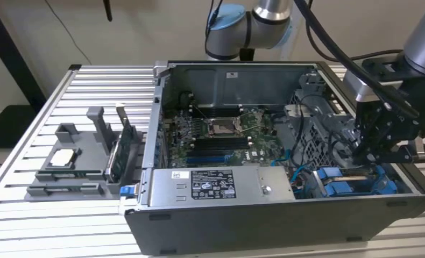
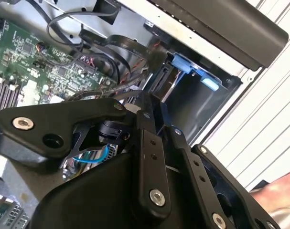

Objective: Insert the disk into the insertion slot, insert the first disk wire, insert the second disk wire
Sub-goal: 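Insert the first disk wire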

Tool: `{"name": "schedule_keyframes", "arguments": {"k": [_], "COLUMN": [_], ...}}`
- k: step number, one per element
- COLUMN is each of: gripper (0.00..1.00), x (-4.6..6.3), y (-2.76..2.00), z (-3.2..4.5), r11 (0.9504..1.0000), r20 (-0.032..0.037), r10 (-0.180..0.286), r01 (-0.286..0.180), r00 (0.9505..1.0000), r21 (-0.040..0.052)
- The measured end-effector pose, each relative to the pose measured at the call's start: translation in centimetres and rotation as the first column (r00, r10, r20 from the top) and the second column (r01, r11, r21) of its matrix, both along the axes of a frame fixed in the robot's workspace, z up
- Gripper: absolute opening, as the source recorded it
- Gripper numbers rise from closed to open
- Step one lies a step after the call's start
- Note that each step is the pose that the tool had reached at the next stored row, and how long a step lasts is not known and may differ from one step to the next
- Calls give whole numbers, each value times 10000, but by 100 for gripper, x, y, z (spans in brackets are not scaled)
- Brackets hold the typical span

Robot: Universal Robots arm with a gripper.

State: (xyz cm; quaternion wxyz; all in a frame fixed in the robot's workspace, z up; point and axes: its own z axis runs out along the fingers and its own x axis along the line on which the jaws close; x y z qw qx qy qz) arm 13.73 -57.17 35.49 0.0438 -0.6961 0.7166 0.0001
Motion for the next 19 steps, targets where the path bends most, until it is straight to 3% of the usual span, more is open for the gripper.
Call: {"name": "schedule_keyframes", "arguments": {"k": [13,19], "gripper": [19,19], "x": [137,151], "y": [2,4], "z": [-97,-122], "r11": [10000,10000], "r20": [1,1], "r10": [0,-1], "r01": [0,1], "r00": [10000,10000], "r21": [0,-2]}}
